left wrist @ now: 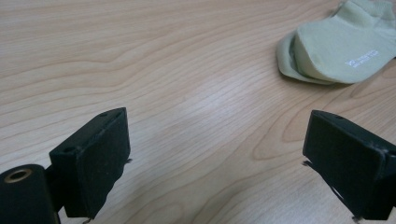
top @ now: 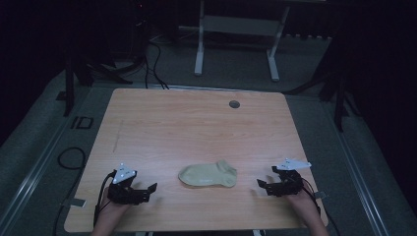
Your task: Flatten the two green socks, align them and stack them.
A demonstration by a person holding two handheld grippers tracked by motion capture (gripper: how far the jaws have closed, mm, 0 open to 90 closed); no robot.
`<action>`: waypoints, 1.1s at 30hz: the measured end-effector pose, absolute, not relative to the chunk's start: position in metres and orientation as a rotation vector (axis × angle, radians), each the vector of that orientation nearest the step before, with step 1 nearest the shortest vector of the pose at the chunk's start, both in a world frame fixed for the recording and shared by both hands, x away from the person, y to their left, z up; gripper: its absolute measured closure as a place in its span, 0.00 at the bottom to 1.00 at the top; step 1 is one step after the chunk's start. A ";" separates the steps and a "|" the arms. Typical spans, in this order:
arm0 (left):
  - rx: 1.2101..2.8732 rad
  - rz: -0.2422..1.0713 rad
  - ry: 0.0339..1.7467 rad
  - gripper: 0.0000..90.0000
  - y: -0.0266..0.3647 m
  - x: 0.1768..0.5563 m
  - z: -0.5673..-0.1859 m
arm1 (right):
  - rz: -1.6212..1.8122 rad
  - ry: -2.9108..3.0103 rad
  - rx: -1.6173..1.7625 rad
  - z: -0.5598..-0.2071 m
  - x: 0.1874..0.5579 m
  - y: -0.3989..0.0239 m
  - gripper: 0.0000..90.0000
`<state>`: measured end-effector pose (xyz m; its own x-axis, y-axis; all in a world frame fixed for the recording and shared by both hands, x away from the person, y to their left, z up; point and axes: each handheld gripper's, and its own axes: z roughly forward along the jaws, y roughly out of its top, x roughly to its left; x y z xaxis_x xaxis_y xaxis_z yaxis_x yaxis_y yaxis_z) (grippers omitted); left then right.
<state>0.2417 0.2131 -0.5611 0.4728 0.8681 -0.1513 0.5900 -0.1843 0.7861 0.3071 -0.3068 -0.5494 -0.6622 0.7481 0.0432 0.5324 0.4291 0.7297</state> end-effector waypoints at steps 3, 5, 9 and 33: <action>1.880 0.429 1.225 0.09 0.219 0.237 -0.561 | 1.060 2.379 1.136 -0.552 0.305 -0.316 0.16; 1.867 0.431 1.237 0.09 0.225 0.233 -0.561 | 1.067 2.358 1.159 -0.552 0.303 -0.323 0.16; 1.847 0.448 1.267 0.09 0.237 0.226 -0.562 | 1.068 2.328 1.193 -0.554 0.298 -0.336 0.16; 1.697 0.509 1.327 0.09 0.271 0.195 -0.565 | 1.046 2.039 1.364 -0.558 0.254 -0.386 0.15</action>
<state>0.1946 0.2707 -0.5653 0.3407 0.9191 -0.1980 0.5510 -0.0245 0.8341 0.2537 -0.3856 -0.5582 -0.3952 0.9181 0.0297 0.5597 0.2150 0.8003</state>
